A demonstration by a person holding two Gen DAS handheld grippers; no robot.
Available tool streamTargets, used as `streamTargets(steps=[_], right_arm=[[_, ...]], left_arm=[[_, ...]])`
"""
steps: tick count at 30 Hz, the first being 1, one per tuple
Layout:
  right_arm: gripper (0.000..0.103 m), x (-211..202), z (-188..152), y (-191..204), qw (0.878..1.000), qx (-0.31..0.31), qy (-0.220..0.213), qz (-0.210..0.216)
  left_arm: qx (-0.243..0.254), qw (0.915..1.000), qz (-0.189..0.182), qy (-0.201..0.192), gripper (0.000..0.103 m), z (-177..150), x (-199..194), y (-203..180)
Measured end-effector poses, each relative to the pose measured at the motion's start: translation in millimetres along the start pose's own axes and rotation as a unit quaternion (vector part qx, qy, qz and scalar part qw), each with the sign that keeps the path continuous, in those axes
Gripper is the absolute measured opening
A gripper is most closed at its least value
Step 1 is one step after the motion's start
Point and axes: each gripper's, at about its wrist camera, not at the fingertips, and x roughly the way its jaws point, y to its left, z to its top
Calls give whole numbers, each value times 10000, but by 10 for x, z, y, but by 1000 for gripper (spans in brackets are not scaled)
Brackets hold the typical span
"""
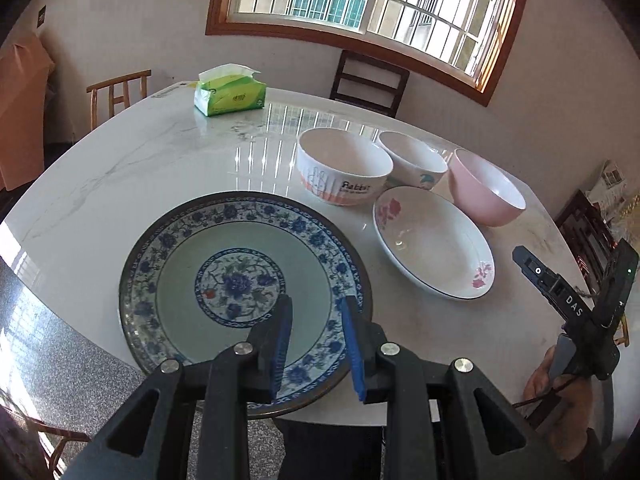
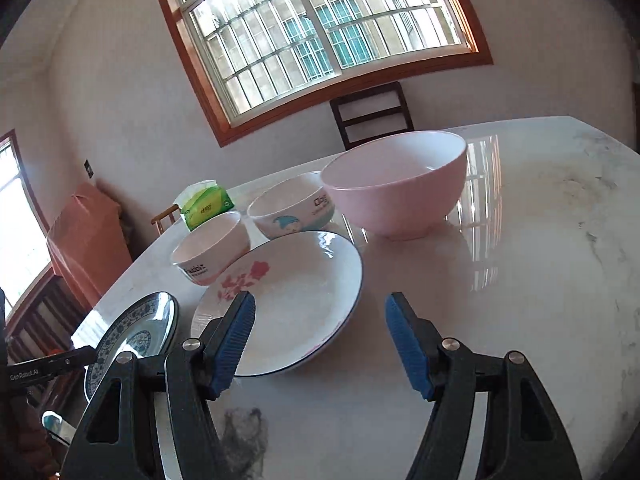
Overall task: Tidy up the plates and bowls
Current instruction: 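Move the left tool to the white pink-flower plate and grip its rim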
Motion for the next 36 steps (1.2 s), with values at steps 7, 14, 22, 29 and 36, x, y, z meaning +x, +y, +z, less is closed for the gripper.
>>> streamTargets(steps=[7,14,22,29,36], right_arm=[[66,324,143,-367,9958,650,577,279],[66,365,153,-325,9968,470,534,358],[74,361,165,-350,9964,489,546,426],[76,356,161,-306,9957,364,586,620],[76,368,150,-261,9926,223,755,926]], left_arm=[[254,9982,-484,229,27,269,298,-489],[1,9992,-385,73,27,462,502,-579],[-542,9967,-604,8,27,504,576,-547],[-444,9959,-616,486,27,506,731,-569],[-518,9908,-644,1075,28,505,925,-518]])
